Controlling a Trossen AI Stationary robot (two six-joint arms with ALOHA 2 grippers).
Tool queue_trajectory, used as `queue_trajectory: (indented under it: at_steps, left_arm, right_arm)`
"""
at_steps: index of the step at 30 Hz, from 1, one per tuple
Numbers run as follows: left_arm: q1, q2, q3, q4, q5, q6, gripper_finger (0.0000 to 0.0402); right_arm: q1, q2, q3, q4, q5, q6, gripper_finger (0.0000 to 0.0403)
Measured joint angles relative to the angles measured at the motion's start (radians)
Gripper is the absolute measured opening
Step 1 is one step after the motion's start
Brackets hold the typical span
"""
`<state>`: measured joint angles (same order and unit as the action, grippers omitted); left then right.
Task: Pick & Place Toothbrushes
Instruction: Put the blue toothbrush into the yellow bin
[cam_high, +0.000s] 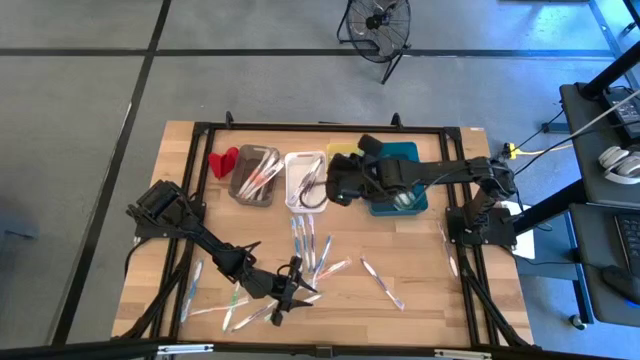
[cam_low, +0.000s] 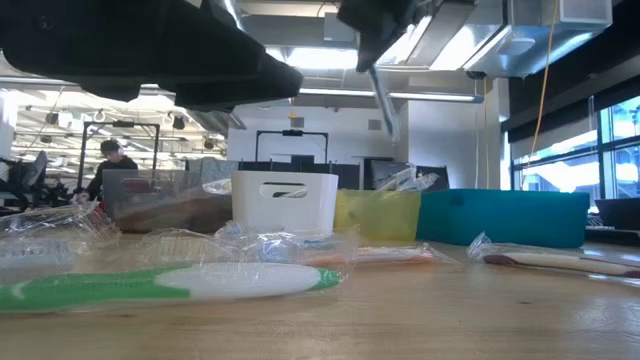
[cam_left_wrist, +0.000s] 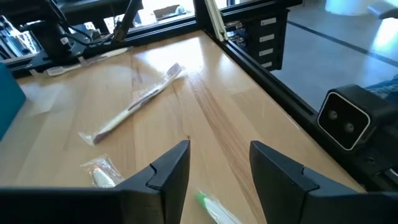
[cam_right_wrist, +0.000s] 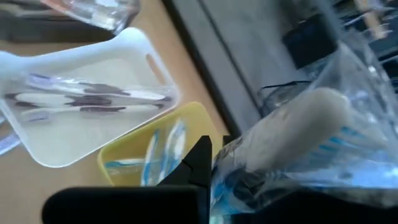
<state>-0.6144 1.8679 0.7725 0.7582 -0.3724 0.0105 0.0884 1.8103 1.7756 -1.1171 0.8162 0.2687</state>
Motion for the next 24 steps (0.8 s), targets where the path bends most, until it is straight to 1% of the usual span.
queue_trajectory:
  at_steps: [4, 6, 13, 15, 17, 19, 24]
  left_arm:
    - [0.0, 0.0, 0.0, -0.005, 0.001, -0.001, 0.0157]
    - [0.0, 0.0, 0.0, -0.007, 0.001, 0.0, 0.0157]
    - [0.013, 0.0, 0.0, -0.007, 0.001, -0.001, 0.0157]
    - [0.016, 0.0, 0.0, -0.007, 0.001, -0.002, 0.0157]
    - [0.016, 0.0, 0.0, -0.007, 0.001, -0.012, 0.0157]
    - [0.016, 0.0, 0.0, -0.007, 0.001, -0.017, 0.0157]
    - [0.016, 0.0, 0.0, -0.007, 0.001, -0.024, 0.0155]
  right_arm:
    - [-0.059, 0.002, -0.014, 0.025, -0.157, -0.034, 0.002]
    - [-0.09, 0.0, -0.01, 0.018, -0.272, -0.034, 0.002]
    - [-0.198, 0.0, 0.023, -0.117, -0.624, 0.036, 0.002]
    - [-0.22, 0.0, 0.025, -0.144, -0.692, 0.037, 0.002]
    - [-0.234, 0.0, 0.025, -0.158, -0.716, 0.037, 0.002]
    - [-0.244, 0.0, 0.025, -0.146, -0.714, 0.03, 0.002]
    - [-0.252, 0.0, 0.025, -0.035, -0.662, -0.027, 0.002]
